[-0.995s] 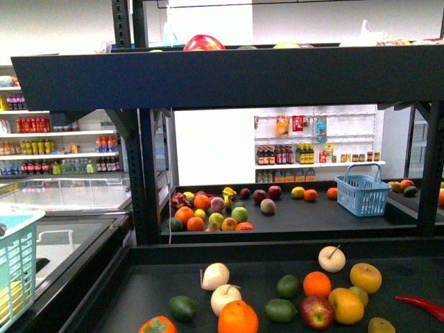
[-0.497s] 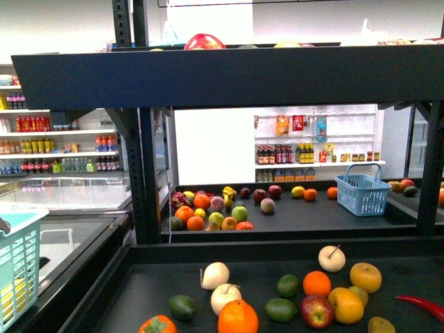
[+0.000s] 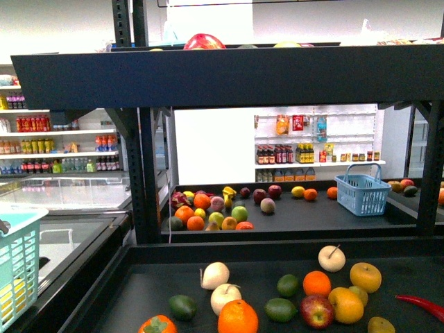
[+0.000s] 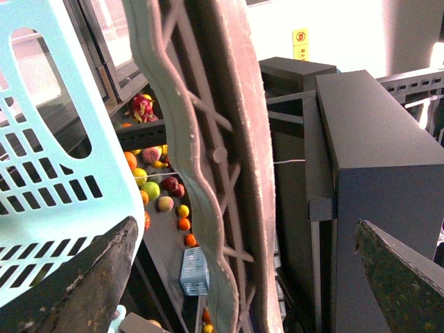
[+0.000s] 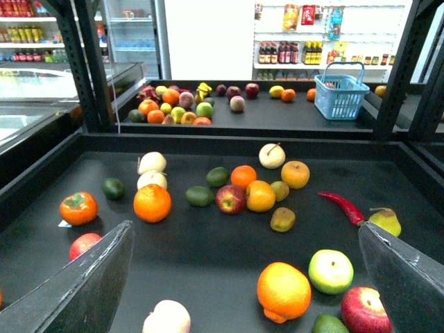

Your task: Pick lemon from shelf

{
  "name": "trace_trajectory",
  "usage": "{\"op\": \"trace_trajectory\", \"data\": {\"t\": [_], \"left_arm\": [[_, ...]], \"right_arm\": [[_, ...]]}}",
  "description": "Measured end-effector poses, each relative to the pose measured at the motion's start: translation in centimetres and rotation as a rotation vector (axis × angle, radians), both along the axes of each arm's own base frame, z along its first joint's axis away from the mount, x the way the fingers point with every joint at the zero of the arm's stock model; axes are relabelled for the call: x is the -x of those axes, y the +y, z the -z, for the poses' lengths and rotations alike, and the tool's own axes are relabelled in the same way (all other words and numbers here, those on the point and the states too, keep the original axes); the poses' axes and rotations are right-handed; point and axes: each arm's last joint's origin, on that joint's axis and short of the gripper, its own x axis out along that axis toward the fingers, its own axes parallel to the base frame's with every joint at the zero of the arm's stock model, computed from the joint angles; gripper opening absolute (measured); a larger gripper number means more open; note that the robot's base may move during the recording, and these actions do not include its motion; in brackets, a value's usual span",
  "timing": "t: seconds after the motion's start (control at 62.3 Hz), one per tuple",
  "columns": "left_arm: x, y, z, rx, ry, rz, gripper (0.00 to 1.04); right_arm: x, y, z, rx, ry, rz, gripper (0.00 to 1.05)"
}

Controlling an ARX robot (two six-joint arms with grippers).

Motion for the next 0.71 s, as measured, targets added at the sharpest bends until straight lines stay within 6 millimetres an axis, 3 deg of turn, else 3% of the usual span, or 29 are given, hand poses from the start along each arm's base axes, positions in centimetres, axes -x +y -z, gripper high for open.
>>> {"op": "trace_trajectory", "data": {"t": [0.241, 0.417, 0.529, 0.61, 0.658, 0.706], "left_arm": [[2.5, -0.4, -2.2, -0.041, 0.076, 0.0, 0.97], [7.2, -2.7, -5.2, -0.203, 0.261, -0.072, 0.97], [11.8, -5.7, -7.3, -0.478, 0.41, -0.166, 0.97], [14.8, -8.3, -9.0, -0.649, 0.421, -0.179, 0.97], [17.2, -10.3, -10.4, -0.799, 0.37, -0.17, 0.95], [19.2, -12.3, -11.4, -0.966, 0.207, -0.13, 0.87]], "right_arm": [[0.0, 0.0, 0.0, 0.0, 0.0, 0.0, 0.97], [0.0, 0.0, 0.0, 0.0, 0.0, 0.0, 0.97], [0.0, 0.0, 0.0, 0.0, 0.0, 0.0, 0.97], [0.0, 0.0, 0.0, 0.0, 0.0, 0.0, 0.97], [0.0, 0.0, 0.0, 0.0, 0.0, 0.0, 0.97], [0.0, 0.0, 0.0, 0.0, 0.0, 0.0, 0.97]]}}
